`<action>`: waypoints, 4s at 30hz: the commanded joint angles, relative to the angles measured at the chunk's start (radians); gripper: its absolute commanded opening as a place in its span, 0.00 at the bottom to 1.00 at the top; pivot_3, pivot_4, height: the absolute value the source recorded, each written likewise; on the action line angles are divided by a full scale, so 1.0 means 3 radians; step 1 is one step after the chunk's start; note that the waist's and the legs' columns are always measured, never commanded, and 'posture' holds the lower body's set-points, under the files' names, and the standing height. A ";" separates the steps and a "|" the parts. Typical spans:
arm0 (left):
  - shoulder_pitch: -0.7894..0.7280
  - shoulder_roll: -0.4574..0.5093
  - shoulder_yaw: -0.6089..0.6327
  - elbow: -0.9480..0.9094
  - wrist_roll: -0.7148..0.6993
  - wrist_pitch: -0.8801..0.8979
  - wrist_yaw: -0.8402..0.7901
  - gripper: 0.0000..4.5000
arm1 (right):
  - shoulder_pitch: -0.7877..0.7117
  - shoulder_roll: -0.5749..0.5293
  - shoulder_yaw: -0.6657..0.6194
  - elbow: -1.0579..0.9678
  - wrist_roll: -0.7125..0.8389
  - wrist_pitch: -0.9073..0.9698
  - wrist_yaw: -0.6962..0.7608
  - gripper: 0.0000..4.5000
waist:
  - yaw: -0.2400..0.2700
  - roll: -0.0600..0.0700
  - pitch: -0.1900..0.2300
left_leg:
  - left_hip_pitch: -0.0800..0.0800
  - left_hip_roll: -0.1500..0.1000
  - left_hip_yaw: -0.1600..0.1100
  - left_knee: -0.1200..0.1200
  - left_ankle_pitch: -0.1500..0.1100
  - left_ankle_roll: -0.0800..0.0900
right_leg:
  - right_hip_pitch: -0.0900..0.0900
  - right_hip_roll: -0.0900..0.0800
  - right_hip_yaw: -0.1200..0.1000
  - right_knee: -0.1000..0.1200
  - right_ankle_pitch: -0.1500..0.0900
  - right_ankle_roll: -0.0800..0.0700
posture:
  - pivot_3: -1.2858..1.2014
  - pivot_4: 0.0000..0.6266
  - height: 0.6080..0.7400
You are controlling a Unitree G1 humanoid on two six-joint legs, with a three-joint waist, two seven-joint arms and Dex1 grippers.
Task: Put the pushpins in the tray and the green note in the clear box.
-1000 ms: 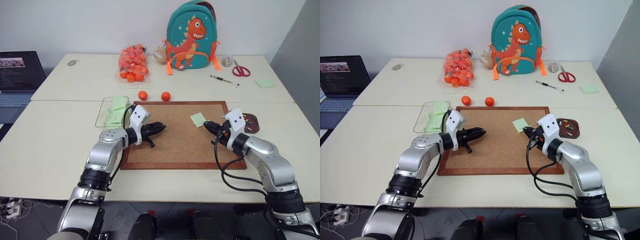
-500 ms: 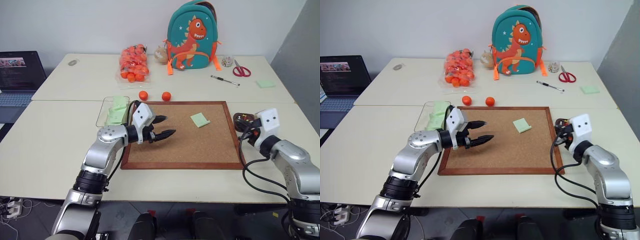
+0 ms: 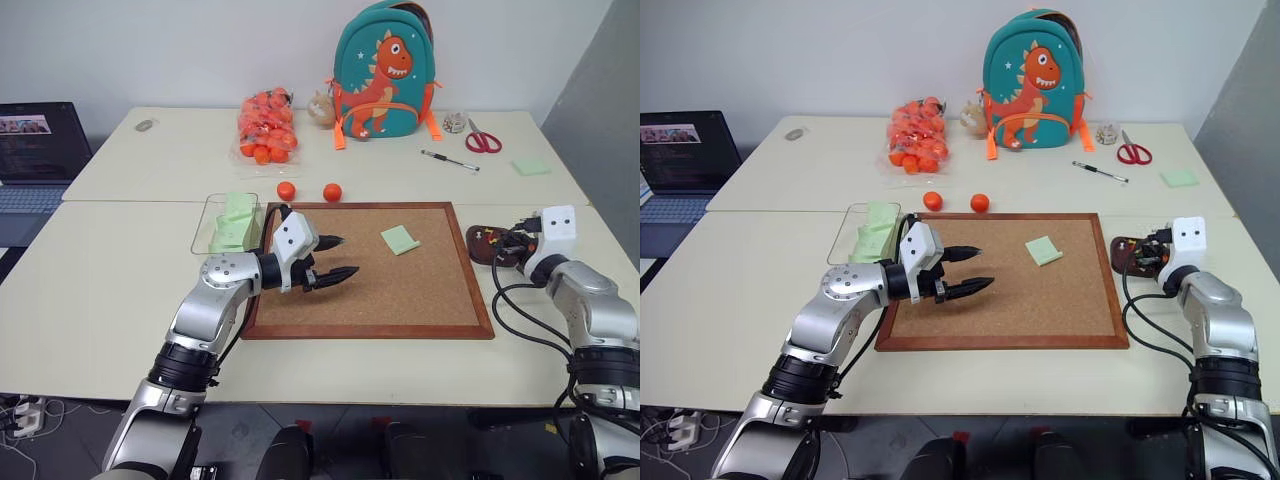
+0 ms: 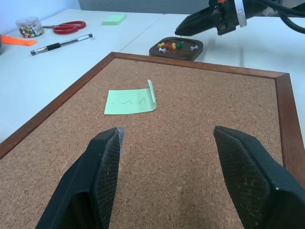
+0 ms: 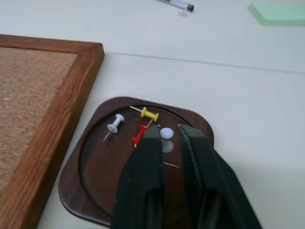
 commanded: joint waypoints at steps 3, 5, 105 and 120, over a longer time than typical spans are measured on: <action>-0.0037 -0.0002 -0.0008 -0.0122 0.0003 -0.0082 0.0002 0.71 | -0.0078 -0.0049 -0.0053 -0.0105 0.0047 -0.0047 0.0055 0.44 | -0.0001 0.0000 0.0000 | 0.0000 0.0000 0.0000 0.0000 0.0000 0.0000 | 0.0000 0.0000 0.0000 0.0000 0.0000 0.0000 | 0.52 0.24 1.00; -0.0049 -0.0011 -0.0015 -0.0109 0.0006 -0.0090 0.0006 0.71 | -0.0056 -0.0039 -0.0071 -0.0184 0.0085 -0.0005 0.0068 0.54 | -0.0001 0.0000 0.0000 | 0.0000 0.0000 0.0000 0.0000 0.0000 0.0000 | 0.0000 0.0000 0.0000 0.0000 0.0000 0.0000 | 0.52 0.24 1.00; -0.1068 -0.0449 0.0638 0.0796 0.0826 -0.0189 0.1381 0.00 | 0.1154 -0.0392 0.0464 -0.2942 0.1290 0.0727 0.0970 1.00 | -0.0024 -0.0030 0.0018 | -0.0002 0.0003 -0.0008 0.0003 0.0000 0.0000 | -0.0001 0.0003 -0.0003 0.0003 -0.0001 0.0002 | 0.52 0.24 1.00; -0.0062 -0.0092 0.1152 -0.0442 0.0903 0.1055 0.2243 0.00 | 0.0173 -0.0289 0.0947 -0.2438 0.1321 0.0689 0.1450 1.00 | 0.0015 -0.0040 0.0023 | 0.0000 0.0003 -0.0016 0.0009 0.0000 0.0000 | 0.0004 -0.0002 -0.0014 0.0004 0.0000 0.0002 | 0.52 0.24 1.00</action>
